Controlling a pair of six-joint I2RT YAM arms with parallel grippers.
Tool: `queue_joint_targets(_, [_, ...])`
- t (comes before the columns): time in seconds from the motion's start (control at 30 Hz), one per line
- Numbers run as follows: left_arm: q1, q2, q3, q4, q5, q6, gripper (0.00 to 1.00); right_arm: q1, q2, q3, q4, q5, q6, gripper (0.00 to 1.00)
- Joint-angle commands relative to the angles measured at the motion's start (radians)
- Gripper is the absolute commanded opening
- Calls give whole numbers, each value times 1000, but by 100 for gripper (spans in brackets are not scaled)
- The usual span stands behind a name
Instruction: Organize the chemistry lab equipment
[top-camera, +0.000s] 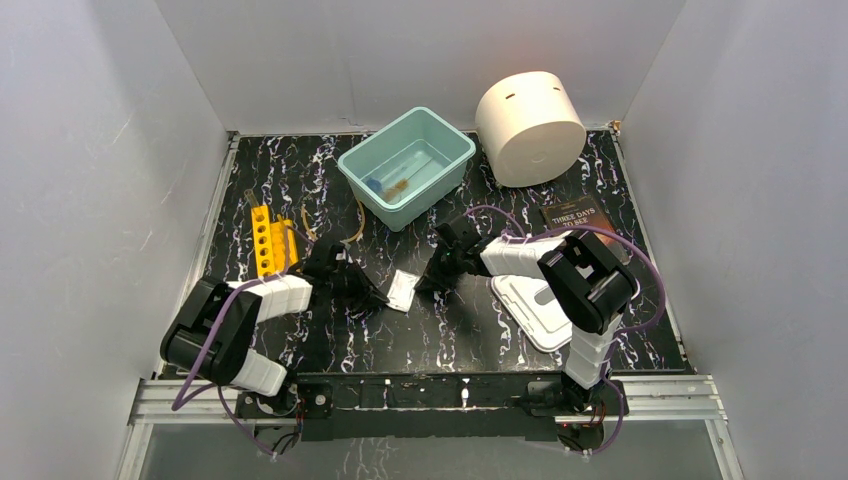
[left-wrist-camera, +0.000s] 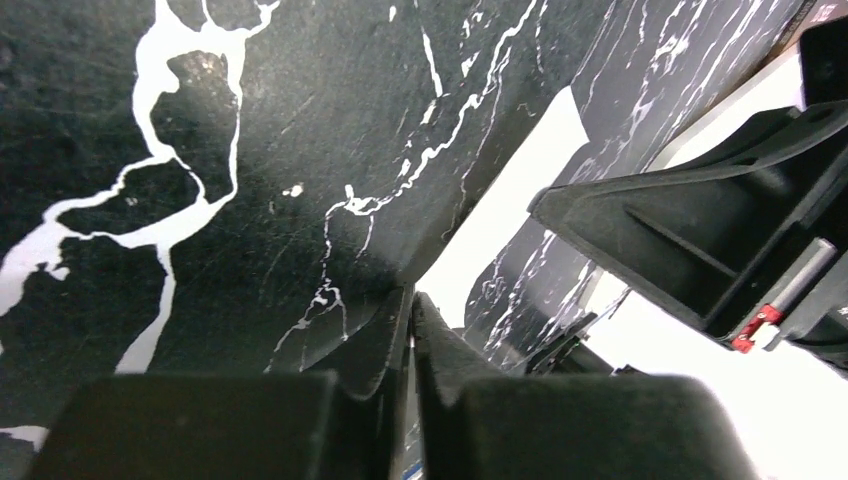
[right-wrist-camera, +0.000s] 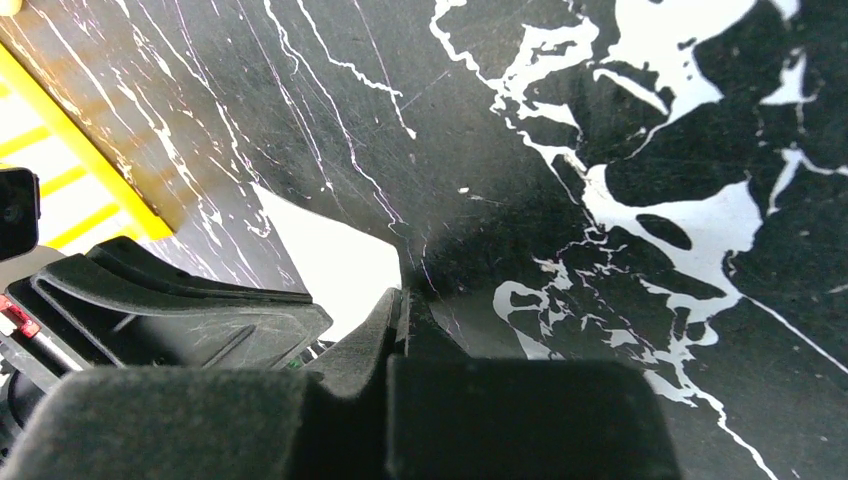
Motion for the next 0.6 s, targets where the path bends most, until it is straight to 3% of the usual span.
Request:
queue_joint_targets(0.0, [5, -7, -5, 6, -8, 11, 0, 7, 8, -11, -20, 25, -60, 0])
queue_joint_targets(0.17, [5, -39, 28, -14, 25, 24, 0, 4, -53, -10, 23, 13, -123, 3])
queue_joint_targets(0.37, [10, -82, 134, -148, 41, 46, 0, -4, -162, -23, 25, 24, -145, 55])
queue_joint_targets(0.57, [27, -67, 188, -182, 117, -4, 0, -11, -224, -76, 65, 10, -75, 75])
